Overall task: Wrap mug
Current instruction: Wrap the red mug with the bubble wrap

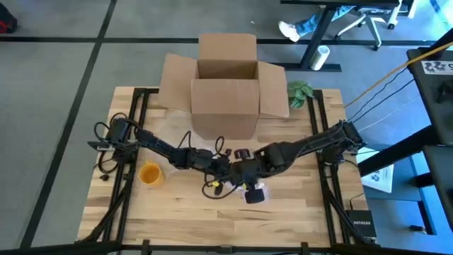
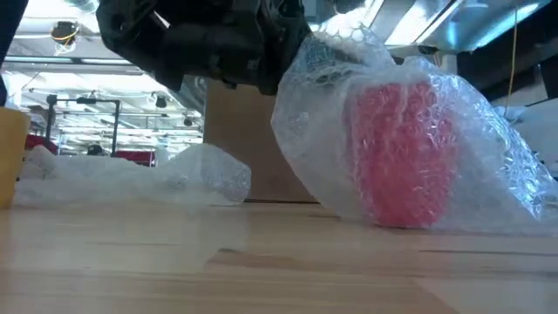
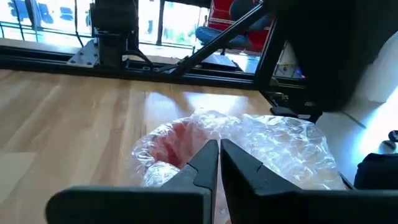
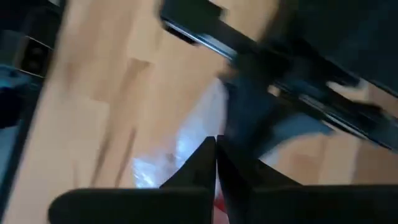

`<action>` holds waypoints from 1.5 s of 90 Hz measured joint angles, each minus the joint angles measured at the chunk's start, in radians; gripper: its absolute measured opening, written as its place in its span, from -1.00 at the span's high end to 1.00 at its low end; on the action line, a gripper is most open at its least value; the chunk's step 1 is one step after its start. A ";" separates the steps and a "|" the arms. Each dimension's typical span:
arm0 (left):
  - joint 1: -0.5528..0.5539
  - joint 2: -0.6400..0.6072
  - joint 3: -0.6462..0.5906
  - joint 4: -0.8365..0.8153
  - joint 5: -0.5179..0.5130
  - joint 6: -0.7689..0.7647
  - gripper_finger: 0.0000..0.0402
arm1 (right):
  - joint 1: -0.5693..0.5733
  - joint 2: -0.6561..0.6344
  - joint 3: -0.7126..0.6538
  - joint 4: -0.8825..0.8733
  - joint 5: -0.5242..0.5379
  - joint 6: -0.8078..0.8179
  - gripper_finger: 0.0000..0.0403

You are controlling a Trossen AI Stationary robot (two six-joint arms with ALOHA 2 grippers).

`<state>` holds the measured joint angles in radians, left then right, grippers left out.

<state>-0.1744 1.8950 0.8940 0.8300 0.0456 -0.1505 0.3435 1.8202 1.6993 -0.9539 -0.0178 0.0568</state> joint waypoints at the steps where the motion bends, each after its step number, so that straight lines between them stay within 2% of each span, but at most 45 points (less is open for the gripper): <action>1: 0.000 0.000 0.000 -0.002 0.000 0.000 1.00 | 0.000 0.000 -0.003 0.010 -0.007 -0.001 1.00; 16: 0.001 0.000 0.000 -0.006 0.000 0.001 1.00 | 0.004 0.002 -0.072 0.096 -0.062 -0.002 1.00; 43: 0.018 -0.066 -0.002 -0.033 -0.004 0.033 1.00 | -0.017 0.005 -0.175 -0.031 0.027 0.141 1.00; 57: 0.023 -0.140 -0.002 -0.187 -0.004 0.047 1.00 | -0.017 0.005 -0.224 -0.017 0.032 0.167 1.00; 71: 0.014 -0.200 -0.003 -0.366 -0.004 0.028 1.00 | -0.018 0.004 -0.333 0.128 -0.023 0.168 1.00; 92: -0.032 -0.197 -0.003 -0.541 -0.008 -0.026 1.00 | -0.018 0.001 -0.444 0.267 -0.086 0.152 1.00; 102: -0.054 -0.177 -0.004 -0.494 -0.007 -0.017 1.00 | -0.019 0.000 -0.459 0.307 -0.107 0.119 1.00; 124: -0.062 -0.103 -0.003 -0.230 -0.008 0.002 1.00 | -0.017 0.002 -0.462 0.369 -0.117 0.074 1.00; 135: -0.052 -0.063 -0.003 -0.201 -0.007 -0.022 1.00 | -0.017 0.005 -0.451 0.363 -0.121 0.075 1.00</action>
<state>-0.2262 1.8317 0.8909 0.6289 0.0382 -0.1727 0.3267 1.8249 1.2479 -0.5905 -0.1387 0.1313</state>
